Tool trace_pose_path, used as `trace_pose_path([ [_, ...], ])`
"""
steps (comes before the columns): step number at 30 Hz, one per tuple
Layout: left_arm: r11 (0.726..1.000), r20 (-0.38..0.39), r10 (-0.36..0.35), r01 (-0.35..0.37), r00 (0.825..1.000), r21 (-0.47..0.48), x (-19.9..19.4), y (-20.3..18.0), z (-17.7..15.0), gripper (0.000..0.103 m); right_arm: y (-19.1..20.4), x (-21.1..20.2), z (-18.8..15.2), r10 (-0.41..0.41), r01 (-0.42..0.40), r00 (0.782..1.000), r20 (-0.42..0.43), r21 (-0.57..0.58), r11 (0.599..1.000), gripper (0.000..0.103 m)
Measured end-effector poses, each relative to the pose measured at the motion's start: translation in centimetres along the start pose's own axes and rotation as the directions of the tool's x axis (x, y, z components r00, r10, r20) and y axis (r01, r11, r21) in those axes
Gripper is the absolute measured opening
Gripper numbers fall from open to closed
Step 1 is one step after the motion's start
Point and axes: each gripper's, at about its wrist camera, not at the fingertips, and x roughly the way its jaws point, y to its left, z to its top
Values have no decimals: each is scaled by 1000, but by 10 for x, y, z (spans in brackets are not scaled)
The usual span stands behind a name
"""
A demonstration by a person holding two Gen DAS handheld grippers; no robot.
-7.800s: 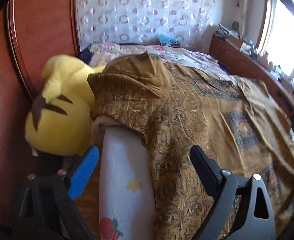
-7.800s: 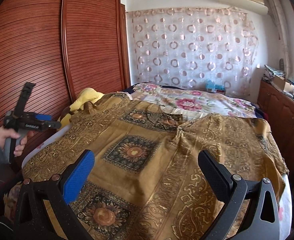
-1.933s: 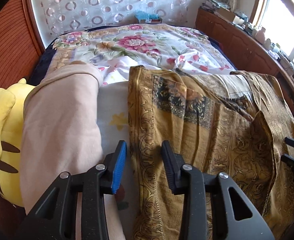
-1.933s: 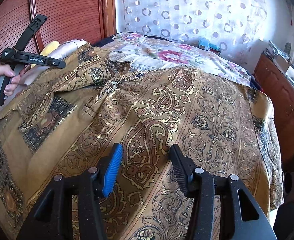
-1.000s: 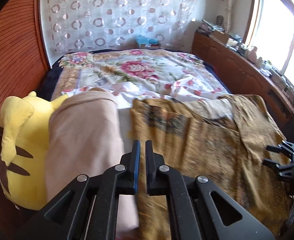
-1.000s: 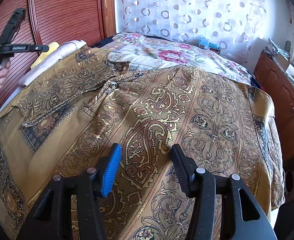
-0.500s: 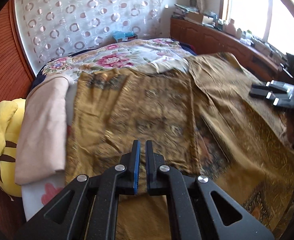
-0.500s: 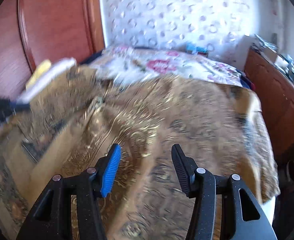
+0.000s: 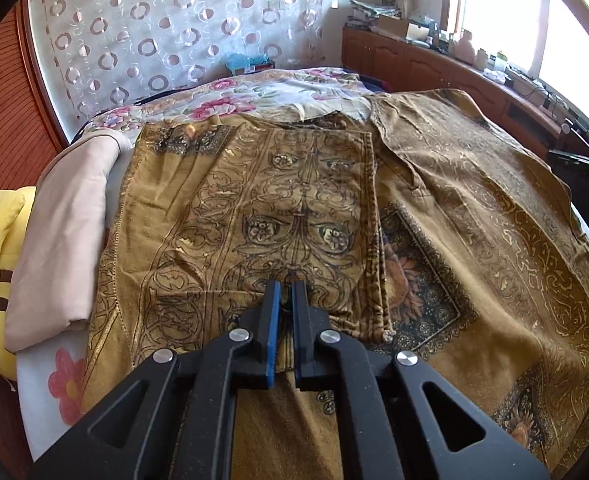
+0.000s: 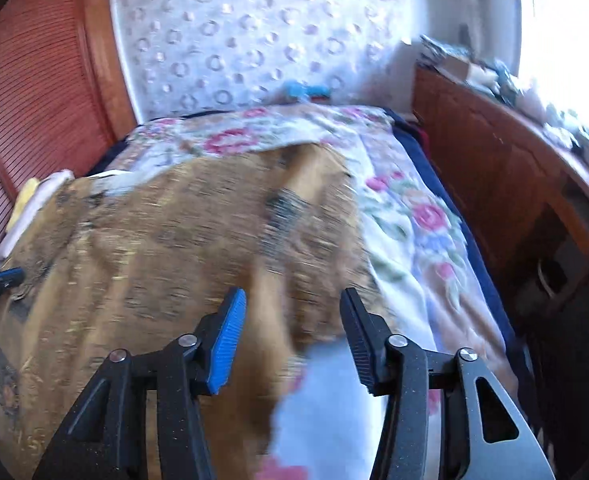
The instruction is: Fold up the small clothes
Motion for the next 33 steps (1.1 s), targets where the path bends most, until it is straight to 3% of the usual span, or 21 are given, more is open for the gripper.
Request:
trace_pose_path([
  [13,998,6,53,-53,999,37,-1,-8,0,7,-29,25,17,41,-31,996,-85,106,994,50],
  [15,994,10,98,-99,995,46,-1,-10,0,19,-30,25,17,48,-37,995,-92,114,993,48],
  [17,990,13,131,-131,991,58,-2,-13,-1,20,-34,27,18,48,-37,995,-93,114,993,47],
  [22,997,7,75,-75,997,3,-2,-2,-1,20,-33,28,18,44,-34,994,-99,106,994,43],
  [26,998,4,-12,12,1000,-65,-1,13,-1,21,-33,29,18,53,-43,994,-98,100,994,35],
  [28,997,4,-31,31,1000,-64,0,12,-1,26,-32,27,19,29,-22,996,-89,83,996,26],
  [30,999,2,-22,22,1000,-39,1,5,0,30,-32,25,20,5,0,997,-75,63,998,13],
  [33,999,2,-14,14,1000,-30,1,4,0,30,-29,19,21,5,-3,999,-44,48,999,8],
])
